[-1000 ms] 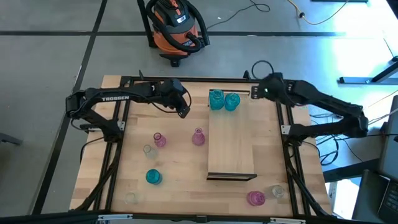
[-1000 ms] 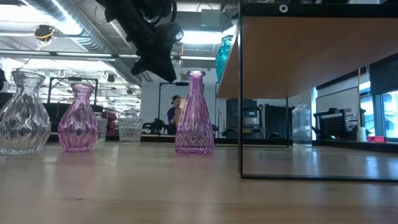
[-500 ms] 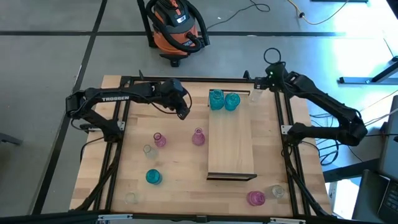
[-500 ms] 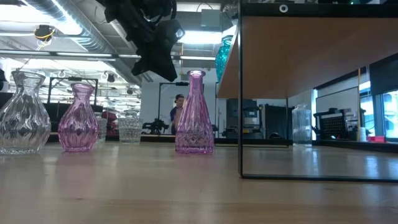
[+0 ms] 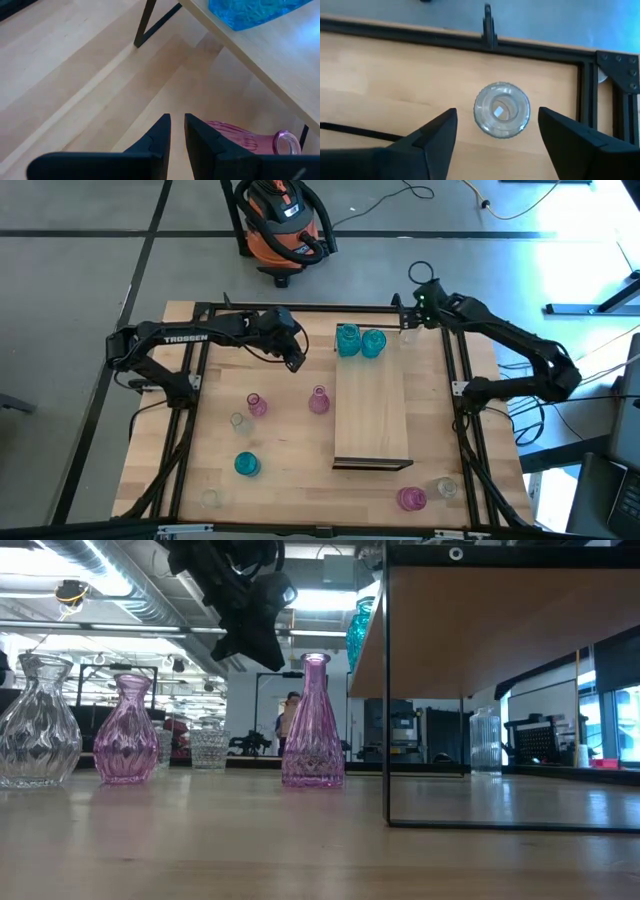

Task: Sort vases onto shelf
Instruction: Put the transparent vase on the shelf

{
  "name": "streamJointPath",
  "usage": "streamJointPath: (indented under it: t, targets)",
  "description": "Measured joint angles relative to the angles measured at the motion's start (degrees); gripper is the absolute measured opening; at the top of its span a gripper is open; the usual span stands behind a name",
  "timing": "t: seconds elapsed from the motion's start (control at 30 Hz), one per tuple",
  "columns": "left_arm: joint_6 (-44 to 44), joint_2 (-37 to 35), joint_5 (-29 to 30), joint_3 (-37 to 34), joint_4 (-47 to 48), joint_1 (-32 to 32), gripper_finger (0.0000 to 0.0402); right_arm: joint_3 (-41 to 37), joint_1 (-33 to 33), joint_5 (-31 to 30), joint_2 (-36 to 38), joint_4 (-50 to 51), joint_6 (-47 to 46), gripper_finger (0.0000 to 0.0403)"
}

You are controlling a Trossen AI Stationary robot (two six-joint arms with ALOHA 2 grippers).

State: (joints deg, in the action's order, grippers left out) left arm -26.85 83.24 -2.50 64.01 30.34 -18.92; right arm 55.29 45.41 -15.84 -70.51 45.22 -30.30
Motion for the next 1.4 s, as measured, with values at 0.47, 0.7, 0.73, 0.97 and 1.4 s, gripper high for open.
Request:
streamJointPath:
  t: [0.47,0.7,0.73,0.97,1.4]
  targets:
    - [-2.50,0.00,0.70,0.00,-0.49,0.00,0.0048,0.15,-0.07,-2.08,-6.24,0.49,-1.40,0.0269]
    - [-2.60,0.00,1.53,0.00,-0.60,0.00,0.0048,-0.02,0.11,-5.55,-6.37,0.93,-2.43,0.0269]
    - [-2.60,0.00,1.53,0.00,-0.73,0.00,0.0048,-0.02,0.11,-5.46,-6.37,0.97,-2.43,0.0269]
    - [-2.78,0.00,1.57,0.00,-2.03,0.00,0.0048,-0.02,0.11,-4.67,-6.37,1.29,-3.96,0.0269]
    - [-3.10,0.00,1.58,0.00,-2.34,0.87,0.0048,-0.02,0.11,-7.13,-6.35,-0.63,-3.96,0.0258]
